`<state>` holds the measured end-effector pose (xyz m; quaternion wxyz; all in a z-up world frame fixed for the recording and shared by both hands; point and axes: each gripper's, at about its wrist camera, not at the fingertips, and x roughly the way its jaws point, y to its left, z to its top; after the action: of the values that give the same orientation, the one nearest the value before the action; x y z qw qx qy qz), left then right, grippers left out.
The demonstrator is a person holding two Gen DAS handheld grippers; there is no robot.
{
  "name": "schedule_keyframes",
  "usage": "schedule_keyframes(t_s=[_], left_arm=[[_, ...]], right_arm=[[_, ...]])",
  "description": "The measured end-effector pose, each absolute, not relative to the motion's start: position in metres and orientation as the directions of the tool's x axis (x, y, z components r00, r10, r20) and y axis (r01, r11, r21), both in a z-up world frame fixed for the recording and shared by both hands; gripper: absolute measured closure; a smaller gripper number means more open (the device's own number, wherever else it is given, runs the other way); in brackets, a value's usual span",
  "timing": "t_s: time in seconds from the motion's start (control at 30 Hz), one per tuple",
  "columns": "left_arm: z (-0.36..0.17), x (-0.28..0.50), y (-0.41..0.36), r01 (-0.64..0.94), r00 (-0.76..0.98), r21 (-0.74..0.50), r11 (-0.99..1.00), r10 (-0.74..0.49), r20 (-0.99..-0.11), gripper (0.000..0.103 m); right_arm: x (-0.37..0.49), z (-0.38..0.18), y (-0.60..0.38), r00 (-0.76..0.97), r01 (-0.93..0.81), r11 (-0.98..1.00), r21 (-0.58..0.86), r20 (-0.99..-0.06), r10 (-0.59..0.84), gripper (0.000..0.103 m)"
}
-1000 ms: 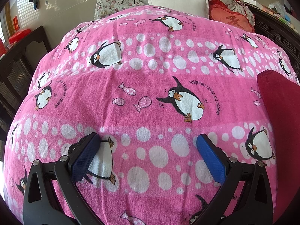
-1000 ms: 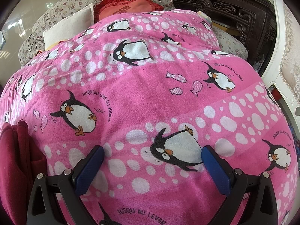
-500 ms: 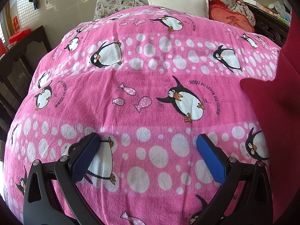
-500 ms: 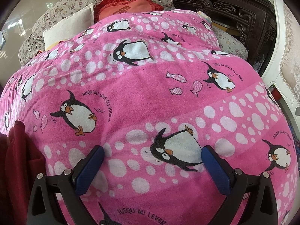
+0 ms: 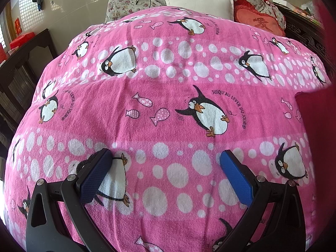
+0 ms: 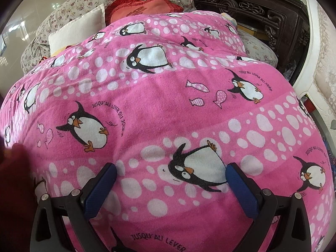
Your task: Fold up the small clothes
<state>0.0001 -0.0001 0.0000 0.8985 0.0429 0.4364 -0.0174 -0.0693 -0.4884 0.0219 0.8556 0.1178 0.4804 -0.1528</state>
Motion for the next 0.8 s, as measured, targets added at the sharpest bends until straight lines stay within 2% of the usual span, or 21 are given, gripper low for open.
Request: schedule_keyframes(t_s=[0.8], left_arm=[[0.0009,-0.0005,0.0000,0.069,0.619,0.061,0.996,0.005,-0.786,0.000]], right_arm=[[-0.0690,0.0219,-0.4877,0.489,0.375,0.925,0.052,-0.859,-0.151,0.000]])
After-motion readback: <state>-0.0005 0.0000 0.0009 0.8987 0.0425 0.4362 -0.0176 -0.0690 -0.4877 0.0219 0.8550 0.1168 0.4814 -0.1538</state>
